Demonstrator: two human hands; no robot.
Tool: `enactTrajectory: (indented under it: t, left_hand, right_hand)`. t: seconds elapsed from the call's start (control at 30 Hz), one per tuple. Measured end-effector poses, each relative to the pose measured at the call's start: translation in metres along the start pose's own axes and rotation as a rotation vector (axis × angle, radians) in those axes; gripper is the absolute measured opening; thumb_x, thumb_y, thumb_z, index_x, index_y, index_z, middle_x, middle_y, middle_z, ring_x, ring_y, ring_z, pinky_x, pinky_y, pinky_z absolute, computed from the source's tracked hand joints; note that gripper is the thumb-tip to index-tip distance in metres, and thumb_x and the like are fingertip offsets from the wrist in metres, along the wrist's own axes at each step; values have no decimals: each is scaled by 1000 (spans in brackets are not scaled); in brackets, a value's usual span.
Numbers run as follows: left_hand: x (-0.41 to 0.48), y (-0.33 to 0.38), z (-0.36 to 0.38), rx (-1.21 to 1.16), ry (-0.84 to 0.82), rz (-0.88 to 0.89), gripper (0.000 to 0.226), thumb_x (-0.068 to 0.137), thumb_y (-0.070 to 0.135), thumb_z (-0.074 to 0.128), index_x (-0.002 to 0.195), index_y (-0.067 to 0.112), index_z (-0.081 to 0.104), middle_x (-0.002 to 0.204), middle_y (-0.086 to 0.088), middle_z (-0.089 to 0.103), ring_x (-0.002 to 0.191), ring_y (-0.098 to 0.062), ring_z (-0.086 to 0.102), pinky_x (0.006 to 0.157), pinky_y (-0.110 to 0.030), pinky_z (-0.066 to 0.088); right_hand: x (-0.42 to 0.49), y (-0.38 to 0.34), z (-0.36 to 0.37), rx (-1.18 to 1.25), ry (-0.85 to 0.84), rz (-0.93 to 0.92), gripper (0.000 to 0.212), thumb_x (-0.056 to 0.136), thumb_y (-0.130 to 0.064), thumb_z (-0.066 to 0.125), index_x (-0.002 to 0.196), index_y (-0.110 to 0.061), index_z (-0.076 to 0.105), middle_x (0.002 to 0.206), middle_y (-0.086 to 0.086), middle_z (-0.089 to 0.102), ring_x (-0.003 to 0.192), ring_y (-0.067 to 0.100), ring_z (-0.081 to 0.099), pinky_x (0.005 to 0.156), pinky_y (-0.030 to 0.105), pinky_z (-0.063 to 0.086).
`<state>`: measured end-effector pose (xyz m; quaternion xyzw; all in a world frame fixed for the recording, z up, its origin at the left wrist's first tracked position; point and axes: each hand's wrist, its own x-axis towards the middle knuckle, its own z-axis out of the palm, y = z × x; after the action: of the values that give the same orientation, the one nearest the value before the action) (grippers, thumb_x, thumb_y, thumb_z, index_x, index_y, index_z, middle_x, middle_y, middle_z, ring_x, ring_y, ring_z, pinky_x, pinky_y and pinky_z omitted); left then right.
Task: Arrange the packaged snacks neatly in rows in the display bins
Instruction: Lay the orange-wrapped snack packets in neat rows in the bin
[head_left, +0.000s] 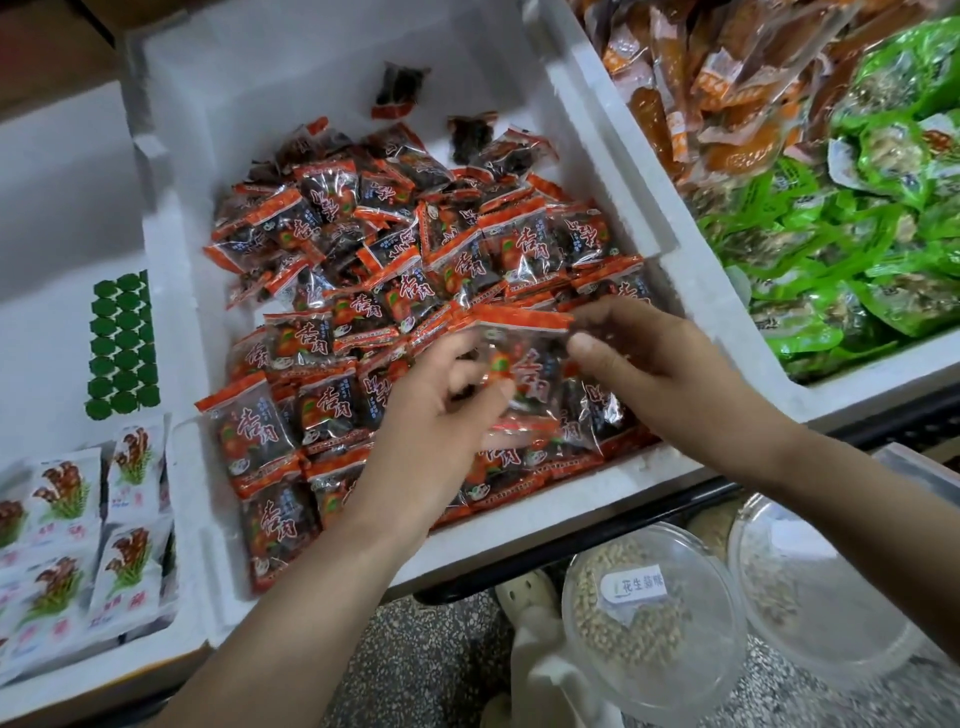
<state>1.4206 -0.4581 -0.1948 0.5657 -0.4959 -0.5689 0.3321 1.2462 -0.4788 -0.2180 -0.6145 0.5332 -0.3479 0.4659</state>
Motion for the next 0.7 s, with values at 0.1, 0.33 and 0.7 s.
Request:
enactTrajectory:
  t: [0.1, 0.33, 0.7]
  left_hand:
    - [0, 5, 14, 89, -27, 40, 37, 89, 10, 61, 120, 26, 49, 99, 4, 70, 88, -7, 69, 76, -31, 58]
    - [11, -12, 26, 799, -143, 349, 37, 96, 28, 49, 132, 33, 42, 132, 23, 40, 122, 6, 30, 100, -8, 18]
    - [16, -43, 7, 1301, -195, 585, 39, 93, 37, 36, 117, 21, 63, 125, 2, 56, 120, -17, 41, 97, -30, 27]
  right_hand:
    - [-9, -2, -4, 286, -49, 146, 36, 74, -33, 60, 98, -7, 64, 87, 17, 69, 76, 18, 64, 72, 34, 52]
    - [1, 9, -45, -235, 204, 76, 12, 84, -20, 66, 94, -14, 64, 78, -9, 71, 71, 5, 67, 68, 28, 55]
    - [2, 23, -17, -616, 119, -90, 36, 84, -18, 68, 118, -7, 60, 108, 16, 66, 101, 33, 58, 74, 24, 32]
